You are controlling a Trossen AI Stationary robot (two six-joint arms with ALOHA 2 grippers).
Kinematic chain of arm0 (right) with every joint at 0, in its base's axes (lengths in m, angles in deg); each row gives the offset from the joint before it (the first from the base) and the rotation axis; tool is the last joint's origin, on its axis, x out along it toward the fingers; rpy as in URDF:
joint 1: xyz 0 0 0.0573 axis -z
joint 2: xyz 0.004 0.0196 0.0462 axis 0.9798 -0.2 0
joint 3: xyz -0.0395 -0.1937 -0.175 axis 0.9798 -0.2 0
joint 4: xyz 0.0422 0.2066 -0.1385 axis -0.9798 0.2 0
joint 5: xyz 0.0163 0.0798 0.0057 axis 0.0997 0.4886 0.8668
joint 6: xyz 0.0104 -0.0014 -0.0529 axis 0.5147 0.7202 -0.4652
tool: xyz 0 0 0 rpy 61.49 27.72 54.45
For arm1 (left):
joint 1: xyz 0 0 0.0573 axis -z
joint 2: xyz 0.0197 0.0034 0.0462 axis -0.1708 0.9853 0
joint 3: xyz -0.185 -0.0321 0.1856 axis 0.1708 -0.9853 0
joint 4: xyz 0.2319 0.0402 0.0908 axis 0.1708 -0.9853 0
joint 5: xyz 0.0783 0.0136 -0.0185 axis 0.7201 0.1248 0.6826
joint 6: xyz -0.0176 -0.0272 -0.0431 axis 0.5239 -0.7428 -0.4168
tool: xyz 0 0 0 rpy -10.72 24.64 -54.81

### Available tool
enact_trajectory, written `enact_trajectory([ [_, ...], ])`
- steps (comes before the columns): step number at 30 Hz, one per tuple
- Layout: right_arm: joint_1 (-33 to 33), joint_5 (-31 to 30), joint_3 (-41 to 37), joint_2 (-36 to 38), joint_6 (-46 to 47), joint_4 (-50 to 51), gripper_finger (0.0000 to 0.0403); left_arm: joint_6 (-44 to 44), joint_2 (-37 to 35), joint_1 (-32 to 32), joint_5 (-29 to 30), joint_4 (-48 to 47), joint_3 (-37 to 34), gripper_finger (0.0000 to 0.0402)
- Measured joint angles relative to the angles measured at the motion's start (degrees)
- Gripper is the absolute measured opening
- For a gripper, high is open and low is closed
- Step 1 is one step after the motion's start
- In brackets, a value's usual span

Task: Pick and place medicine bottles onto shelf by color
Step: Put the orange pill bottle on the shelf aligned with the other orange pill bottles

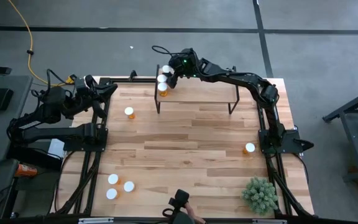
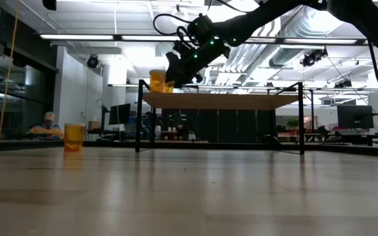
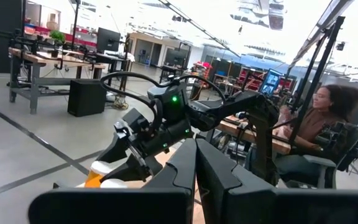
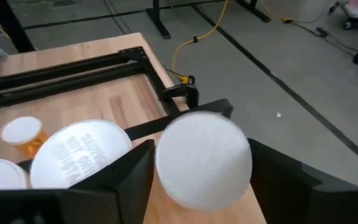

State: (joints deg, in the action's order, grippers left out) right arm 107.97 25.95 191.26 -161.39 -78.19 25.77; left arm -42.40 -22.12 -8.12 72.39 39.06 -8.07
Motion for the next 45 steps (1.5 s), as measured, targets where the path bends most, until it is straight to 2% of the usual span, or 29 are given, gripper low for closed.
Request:
enact_trajectory([
  [8,0.1,-1.5,0.0,0.1,-0.1,-0.1,0.0274,0.0,0.0,0.0,0.0,0.0,0.0,0.0000],
  [18,1.8,-1.0,0.0,2.2,0.0,2.6,0.0275,0.0,0.0,0.0,0.0,0.0,0.0,0.0000],
  [31,2.1,5.2,0.0,5.4,0.0,4.1,0.0275,0.0,0.0,0.0,0.0,0.0,0.0,0.0000],
  [36,2.2,4.0,0.0,8.0,-0.7,3.4,0.0270,0.0,0.0,0.0,0.0,0.0,0.0,0.0000],
  [40,3.3,-0.8,0.2,7.4,2.3,1.8,0.0218,0.0,0.0,0.0,0.0,-0.1,0.0,0.0000],
  [42,4.2,-0.9,0.2,5.7,5.1,2.1,0.0165,0.0,0.0,0.0,0.0,-0.2,0.0,0.0000],
  [45,5.5,-0.9,0.0,3.5,9.2,0.8,0.0058,0.0,0.0,0.0,0.0,-0.2,0.0,0.0000],
])
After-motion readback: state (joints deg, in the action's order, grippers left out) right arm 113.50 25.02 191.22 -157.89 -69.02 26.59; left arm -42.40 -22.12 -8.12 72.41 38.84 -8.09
